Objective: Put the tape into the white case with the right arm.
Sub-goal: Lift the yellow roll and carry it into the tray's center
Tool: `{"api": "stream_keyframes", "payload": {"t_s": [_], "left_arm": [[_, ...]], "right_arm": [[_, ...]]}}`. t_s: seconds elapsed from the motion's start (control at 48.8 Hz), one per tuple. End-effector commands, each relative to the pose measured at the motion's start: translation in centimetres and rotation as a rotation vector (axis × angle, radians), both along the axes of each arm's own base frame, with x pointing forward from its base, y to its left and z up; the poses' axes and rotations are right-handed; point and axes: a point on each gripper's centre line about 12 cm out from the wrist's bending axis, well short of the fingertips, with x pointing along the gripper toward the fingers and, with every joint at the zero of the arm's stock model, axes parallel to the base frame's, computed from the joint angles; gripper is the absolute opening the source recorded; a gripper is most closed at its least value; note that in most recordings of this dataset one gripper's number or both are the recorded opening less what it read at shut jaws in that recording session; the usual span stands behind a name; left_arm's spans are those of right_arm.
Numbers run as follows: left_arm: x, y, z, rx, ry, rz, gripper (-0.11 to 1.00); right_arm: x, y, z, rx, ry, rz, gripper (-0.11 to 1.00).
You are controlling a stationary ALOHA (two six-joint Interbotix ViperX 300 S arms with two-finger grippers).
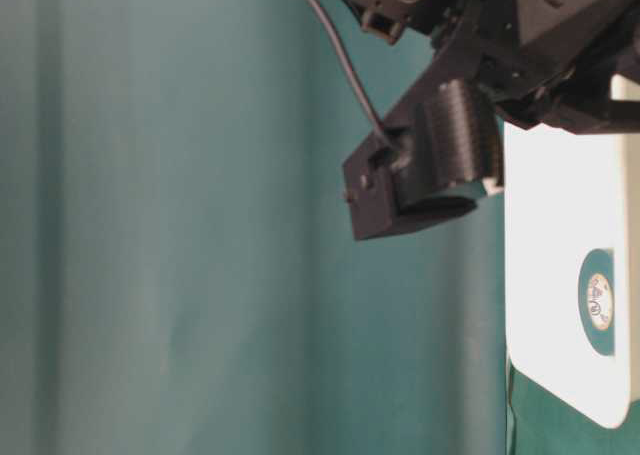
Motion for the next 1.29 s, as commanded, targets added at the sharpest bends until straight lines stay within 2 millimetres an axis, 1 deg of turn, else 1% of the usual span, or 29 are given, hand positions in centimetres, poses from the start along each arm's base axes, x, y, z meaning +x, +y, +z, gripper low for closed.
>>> {"api": "stream_keyframes", "payload": {"t_s": [0.0, 0.123, 0.246, 0.471, 0.635, 0.799, 1.045, 1.271], "left_arm": [[0.1, 0.0, 0.4, -0.004, -0.012, 0.003, 0.0], [0.1, 0.0, 0.4, -0.004, -0.012, 0.003, 0.0], [0.1, 0.0, 0.4, -0.003, -0.012, 0.002, 0.0], [0.1, 0.0, 0.4, -0.006, -0.012, 0.003, 0.0], [0.1, 0.0, 0.4, -0.004, -0.012, 0.003, 0.0], [0.1, 0.0, 0.4, -0.004, -0.012, 0.003, 0.0], [0.1, 0.0, 0.4, -0.004, -0.012, 0.003, 0.0], [0.1, 0.0, 0.4, -0.003, -0.011, 0.002, 0.0]], "right_arm": [[0.7, 0.3, 3.5, 0.009, -0.072, -0.005, 0.01], [0.5, 0.3, 5.5, 0.001, -0.082, -0.02, 0.01], [0.4, 0.2, 6.4, -0.006, -0.078, -0.032, 0.01], [0.4, 0.1, 6.5, -0.006, -0.077, -0.036, 0.01], [0.6, -0.8, 6.6, -0.011, -0.078, -0.057, 0.01], [0.8, -3.1, 6.8, -0.021, -0.081, -0.104, 0.01], [0.6, -7.0, 8.1, -0.043, -0.111, -0.183, 0.01], [0.6, -11.2, 8.2, -0.068, -0.141, -0.261, 0.01]]}}
